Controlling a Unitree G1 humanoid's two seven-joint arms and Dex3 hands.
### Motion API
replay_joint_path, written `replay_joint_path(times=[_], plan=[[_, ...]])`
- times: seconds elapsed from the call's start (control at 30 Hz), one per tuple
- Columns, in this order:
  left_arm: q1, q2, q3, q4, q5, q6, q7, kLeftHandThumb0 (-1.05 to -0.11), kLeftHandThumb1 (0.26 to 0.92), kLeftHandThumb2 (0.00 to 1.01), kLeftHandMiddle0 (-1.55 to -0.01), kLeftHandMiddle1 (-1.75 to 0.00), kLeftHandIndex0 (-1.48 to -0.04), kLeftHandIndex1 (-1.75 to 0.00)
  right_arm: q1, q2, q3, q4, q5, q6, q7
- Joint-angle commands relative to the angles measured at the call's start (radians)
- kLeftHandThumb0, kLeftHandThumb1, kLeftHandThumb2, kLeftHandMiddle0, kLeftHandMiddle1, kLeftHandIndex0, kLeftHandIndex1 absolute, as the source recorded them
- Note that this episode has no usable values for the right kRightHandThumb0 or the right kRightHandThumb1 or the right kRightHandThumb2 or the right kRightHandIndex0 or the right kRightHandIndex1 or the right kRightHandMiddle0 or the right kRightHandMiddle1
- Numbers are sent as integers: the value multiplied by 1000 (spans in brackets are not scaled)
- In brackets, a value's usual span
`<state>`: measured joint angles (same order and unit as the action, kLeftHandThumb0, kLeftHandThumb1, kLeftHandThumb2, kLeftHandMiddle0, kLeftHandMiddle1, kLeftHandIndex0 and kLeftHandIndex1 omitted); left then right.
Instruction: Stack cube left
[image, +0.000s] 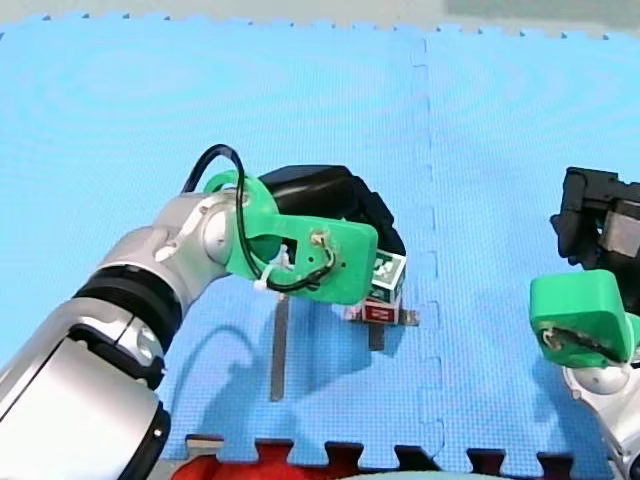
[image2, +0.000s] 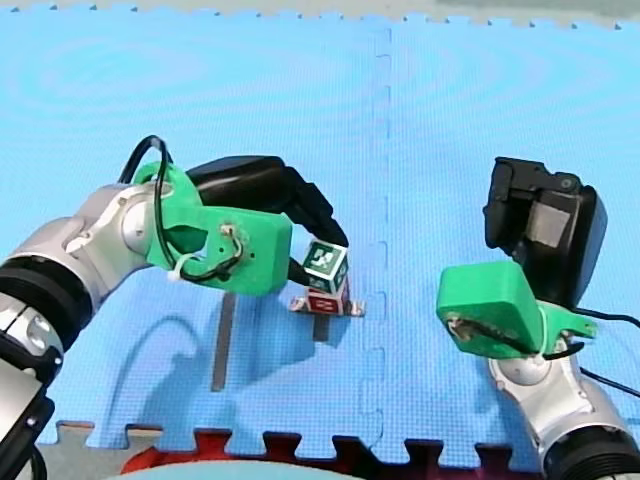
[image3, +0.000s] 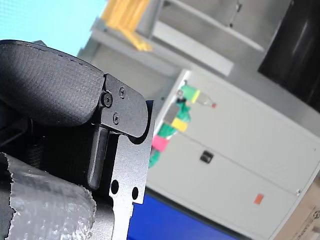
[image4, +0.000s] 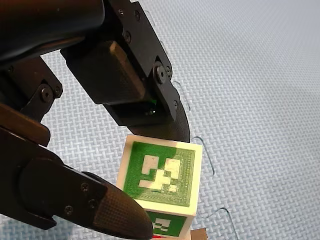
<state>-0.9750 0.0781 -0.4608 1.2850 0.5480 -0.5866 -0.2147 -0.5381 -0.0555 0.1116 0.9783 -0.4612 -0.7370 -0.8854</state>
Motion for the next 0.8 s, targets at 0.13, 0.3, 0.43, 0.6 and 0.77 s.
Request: replay_joint_path(times=[0.13,0.3,0.43,0.6,0.77], plan=[[-2,-13,68,7,-89,32,-126,-1042,886,20,-730,-1746,-472,-1,-4,-5,-2,3,4,-2,-6],[3,-17,72,3,-91,35,-119,-1048,866,2,-642,-1746,-430,0,-8,-6,-2,8,4,-2,-5],[4,-23,63,10,-73,46,-75,-1048,859,0,-638,-1330,-338,-2,-11,-6,-1,14,2,-2,-8],[8,-24,63,14,-67,43,-59,-1048,873,4,-677,-258,-278,0,-16,-6,1,20,0,-3,-12],[8,-24,64,15,-66,39,-56,-1048,899,12,-674,-154,-269,0,-22,-7,5,29,-3,-4,-21]])
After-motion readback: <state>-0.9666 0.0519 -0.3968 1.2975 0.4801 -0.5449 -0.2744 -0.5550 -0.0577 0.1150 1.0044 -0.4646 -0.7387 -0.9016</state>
